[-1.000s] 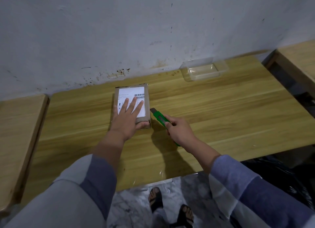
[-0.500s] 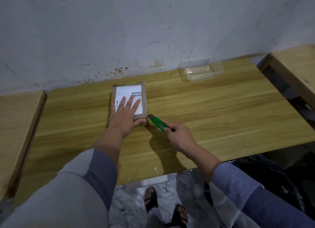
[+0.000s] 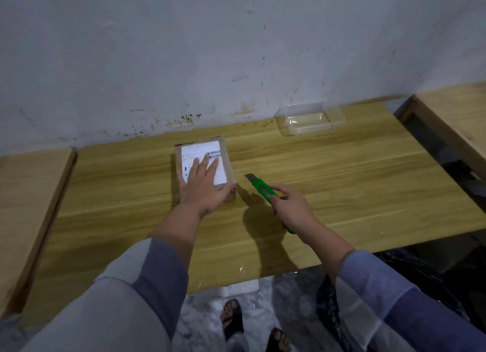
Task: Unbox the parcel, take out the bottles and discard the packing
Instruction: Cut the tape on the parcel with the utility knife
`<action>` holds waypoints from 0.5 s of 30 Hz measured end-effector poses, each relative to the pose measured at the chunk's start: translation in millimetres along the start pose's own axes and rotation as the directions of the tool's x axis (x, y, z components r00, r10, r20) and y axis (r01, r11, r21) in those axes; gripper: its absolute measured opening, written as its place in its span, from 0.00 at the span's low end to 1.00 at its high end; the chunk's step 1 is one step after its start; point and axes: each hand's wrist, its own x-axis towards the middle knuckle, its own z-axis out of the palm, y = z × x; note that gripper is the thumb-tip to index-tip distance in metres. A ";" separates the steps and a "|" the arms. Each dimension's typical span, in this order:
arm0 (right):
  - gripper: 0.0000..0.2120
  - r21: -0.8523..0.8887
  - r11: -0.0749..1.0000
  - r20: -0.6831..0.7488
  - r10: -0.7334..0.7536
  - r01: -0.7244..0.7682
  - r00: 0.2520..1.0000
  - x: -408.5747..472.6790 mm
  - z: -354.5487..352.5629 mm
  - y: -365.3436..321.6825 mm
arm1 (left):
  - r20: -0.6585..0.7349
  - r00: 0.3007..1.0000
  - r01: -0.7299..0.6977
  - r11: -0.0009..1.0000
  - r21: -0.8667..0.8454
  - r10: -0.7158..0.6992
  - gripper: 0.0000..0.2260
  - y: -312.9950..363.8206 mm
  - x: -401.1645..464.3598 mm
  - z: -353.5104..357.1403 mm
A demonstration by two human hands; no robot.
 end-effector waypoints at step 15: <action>0.16 0.030 1.000 -0.057 -0.001 0.003 0.998 27.7 31.3 -0.3 | 0.014 0.992 0.124 0.991 0.057 -0.125 0.37 14.2 50.7 -1.9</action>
